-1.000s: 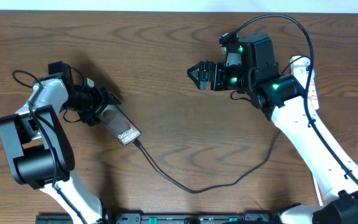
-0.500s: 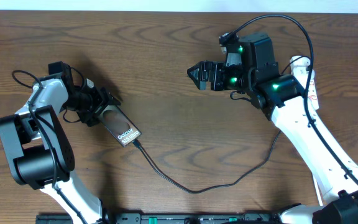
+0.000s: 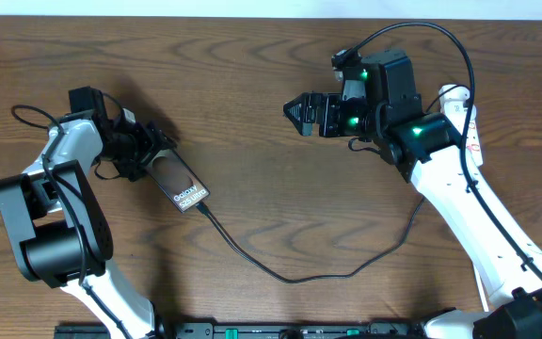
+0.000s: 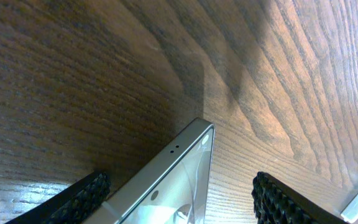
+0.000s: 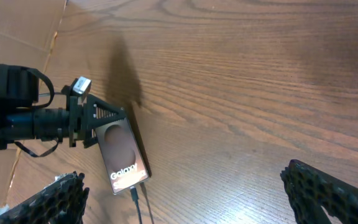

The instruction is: Plug charger to phone and switch on socket

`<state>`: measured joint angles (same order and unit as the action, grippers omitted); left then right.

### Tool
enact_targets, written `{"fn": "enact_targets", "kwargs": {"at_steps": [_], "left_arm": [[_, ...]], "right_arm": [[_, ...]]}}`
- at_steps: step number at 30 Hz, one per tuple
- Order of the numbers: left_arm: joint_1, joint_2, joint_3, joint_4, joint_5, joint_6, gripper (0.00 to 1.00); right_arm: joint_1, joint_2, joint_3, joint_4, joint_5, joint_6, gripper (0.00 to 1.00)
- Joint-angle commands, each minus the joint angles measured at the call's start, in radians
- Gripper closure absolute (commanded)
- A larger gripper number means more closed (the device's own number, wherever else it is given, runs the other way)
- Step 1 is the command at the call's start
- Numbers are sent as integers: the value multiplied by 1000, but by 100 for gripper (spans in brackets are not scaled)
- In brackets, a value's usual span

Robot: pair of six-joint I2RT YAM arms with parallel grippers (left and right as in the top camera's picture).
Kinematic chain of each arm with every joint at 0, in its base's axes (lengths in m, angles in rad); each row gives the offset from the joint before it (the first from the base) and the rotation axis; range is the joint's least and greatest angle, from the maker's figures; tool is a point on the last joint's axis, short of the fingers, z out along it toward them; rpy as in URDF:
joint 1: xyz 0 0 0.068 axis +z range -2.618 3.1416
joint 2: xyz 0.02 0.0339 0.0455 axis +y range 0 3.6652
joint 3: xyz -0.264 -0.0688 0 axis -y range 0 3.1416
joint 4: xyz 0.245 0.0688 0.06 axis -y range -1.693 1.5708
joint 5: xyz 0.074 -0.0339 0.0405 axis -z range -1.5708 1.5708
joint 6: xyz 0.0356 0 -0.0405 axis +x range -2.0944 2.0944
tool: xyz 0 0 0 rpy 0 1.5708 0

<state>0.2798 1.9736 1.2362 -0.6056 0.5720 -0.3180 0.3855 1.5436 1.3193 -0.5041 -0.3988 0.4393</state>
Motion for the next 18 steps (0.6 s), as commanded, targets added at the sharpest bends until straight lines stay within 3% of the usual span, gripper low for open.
{"fn": "enact_targets", "kwargs": {"at_steps": [1,18], "left_arm": [[5,41,-21,5,-94,2,24],[5,41,-21,-21,-95,-9,27]], "right_arm": [[7,-12,12,-1,8,-11,1],[7,-12,12,-2,8,-11,1]]}}
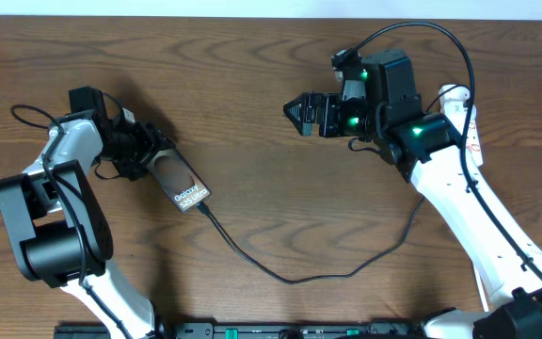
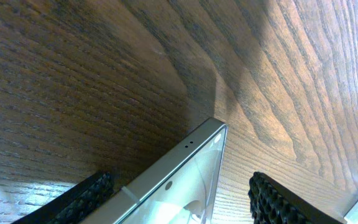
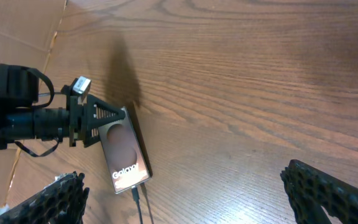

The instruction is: Plug charger to phone and switch on socket

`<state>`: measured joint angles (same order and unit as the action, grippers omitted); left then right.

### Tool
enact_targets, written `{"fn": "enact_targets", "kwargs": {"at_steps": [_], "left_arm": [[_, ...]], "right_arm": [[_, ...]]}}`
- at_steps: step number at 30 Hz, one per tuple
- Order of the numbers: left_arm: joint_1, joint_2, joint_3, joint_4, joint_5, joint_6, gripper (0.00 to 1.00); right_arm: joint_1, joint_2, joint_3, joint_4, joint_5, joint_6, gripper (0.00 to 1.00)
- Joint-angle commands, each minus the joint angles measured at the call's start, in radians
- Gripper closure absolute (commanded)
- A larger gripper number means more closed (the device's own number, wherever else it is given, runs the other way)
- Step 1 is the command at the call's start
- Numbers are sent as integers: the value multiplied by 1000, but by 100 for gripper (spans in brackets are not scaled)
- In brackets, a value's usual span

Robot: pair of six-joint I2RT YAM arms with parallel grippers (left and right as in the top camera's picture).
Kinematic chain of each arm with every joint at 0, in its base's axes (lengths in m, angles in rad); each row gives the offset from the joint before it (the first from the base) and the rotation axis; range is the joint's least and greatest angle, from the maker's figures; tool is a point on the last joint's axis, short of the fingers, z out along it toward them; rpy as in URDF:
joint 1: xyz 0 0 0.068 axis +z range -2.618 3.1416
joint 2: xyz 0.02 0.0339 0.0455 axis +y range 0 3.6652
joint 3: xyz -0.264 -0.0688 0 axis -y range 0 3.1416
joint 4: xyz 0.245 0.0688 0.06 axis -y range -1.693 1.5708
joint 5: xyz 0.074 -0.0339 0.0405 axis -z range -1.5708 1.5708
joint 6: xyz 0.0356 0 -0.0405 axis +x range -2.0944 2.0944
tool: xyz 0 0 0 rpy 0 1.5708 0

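A phone (image 1: pixel 179 184) with "Galaxy" on its lit screen lies flat on the wooden table at the left. A black charger plug (image 1: pixel 202 209) is in its lower end, and the cable (image 1: pixel 290 278) runs right across the table. My left gripper (image 1: pixel 151 158) straddles the phone's upper end. In the left wrist view the phone (image 2: pixel 185 180) lies between the pads, with a gap at the right pad (image 2: pixel 278 199). My right gripper (image 1: pixel 301 115) hangs wide open over the middle of the table, holding nothing. The right wrist view shows the phone (image 3: pixel 124 155) far off. No socket can be made out.
A dark strip with green parts (image 1: pixel 290 331) runs along the table's front edge. The cable passes behind my right arm (image 1: pixel 459 198). Tan cardboard (image 3: pixel 17 31) lies beyond the table's edge in the right wrist view.
In the left wrist view the phone's corner sits slightly further right between the pads. In the right wrist view the phone has turned a little. The right arm has not moved.
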<state>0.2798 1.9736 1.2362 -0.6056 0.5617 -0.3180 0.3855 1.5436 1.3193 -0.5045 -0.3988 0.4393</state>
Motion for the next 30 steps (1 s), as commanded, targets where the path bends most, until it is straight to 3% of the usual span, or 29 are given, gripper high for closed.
{"fn": "enact_targets", "kwargs": {"at_steps": [1,30], "left_arm": [[5,41,-21,-30,-85,-9,27],[5,41,-21,-48,-84,-9,27]], "right_arm": [[7,-12,12,-1,8,-11,1],[7,-12,12,-1,8,-11,1]]}}
